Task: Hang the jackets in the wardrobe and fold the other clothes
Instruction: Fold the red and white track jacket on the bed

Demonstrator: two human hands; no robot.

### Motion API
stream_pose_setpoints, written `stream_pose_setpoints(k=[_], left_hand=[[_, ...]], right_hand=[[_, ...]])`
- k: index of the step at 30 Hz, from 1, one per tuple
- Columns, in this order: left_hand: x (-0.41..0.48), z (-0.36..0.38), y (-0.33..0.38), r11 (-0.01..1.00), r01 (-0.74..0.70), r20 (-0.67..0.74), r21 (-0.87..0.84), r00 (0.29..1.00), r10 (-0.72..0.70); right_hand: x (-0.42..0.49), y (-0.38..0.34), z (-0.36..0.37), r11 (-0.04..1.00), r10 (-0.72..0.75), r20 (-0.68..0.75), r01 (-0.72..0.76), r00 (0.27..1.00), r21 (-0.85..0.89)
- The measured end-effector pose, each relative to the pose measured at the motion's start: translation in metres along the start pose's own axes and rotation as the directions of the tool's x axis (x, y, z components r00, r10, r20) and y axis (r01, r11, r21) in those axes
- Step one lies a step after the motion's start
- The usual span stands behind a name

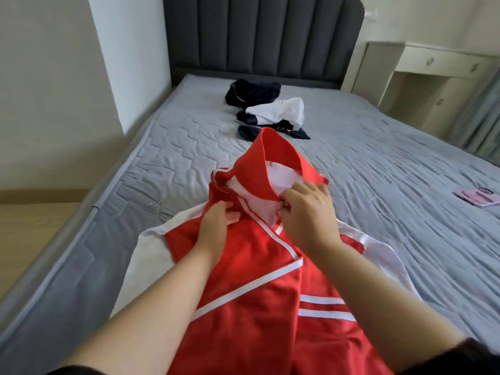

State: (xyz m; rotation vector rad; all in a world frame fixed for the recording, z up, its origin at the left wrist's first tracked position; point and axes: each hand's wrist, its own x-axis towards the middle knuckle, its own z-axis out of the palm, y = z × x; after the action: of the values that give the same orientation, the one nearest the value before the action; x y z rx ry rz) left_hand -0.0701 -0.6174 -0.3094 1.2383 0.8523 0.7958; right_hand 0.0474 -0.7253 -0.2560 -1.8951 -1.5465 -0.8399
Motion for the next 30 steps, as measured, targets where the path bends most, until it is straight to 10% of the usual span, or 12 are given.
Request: stream_pose_setpoints(k=[3, 7, 12, 17, 20, 22, 25, 30], left_hand=[[-0.013, -0.004, 0.013, 0.987, 0.062, -0.169, -0.149, 0.982, -0.087], [-0.039, 0.0, 0.011, 0.928, -0.267, -0.33, 0.262, 0.878, 0.346], [-0.071, 0.01, 0.006, 0.483, -0.54, -0.02, 0.689, 0.652, 0.758], [-0.082, 0.004, -0.008, 0.153, -0.615, 0.366, 0.774, 0.63, 0.685], [-0.077, 0.001, -0.01, 0.499, -0.474, 0.082, 0.726, 0.78, 0.62], [-0.071, 0.0, -0.007, 0.797, -0.283, -0.13, 0.534, 0.904, 0.408], [-0.069, 0.006, -0.005, 0.922, 0.025, -0.177, 0.387, 0.983, 0.048], [-0.064, 0.003, -0.011, 0.969, 0.24, -0.101, 0.066, 0.967, -0.232]], right_hand=[[-0.035, -0.006, -0.015, 0.993, -0.078, 0.12, 0.067, 0.99, 0.095], [-0.063, -0.001, -0.025, 0.985, -0.101, 0.447, 0.027, 0.889, 0.169], [-0.083, 0.008, -0.035, 0.966, 0.121, 0.033, -0.125, 0.992, 0.227], [-0.092, 0.026, -0.035, 0.917, 0.37, -0.049, -0.356, 0.928, 0.181], [-0.089, 0.029, -0.033, 0.771, 0.585, -0.02, -0.549, 0.811, 0.322], [-0.082, 0.034, -0.032, 0.494, 0.76, 0.166, -0.725, 0.628, 0.48], [-0.073, 0.042, -0.027, 0.072, 0.755, 0.542, -0.869, 0.369, 0.49], [-0.076, 0.043, -0.022, 0.135, 0.699, 0.646, -0.944, 0.307, 0.302]])
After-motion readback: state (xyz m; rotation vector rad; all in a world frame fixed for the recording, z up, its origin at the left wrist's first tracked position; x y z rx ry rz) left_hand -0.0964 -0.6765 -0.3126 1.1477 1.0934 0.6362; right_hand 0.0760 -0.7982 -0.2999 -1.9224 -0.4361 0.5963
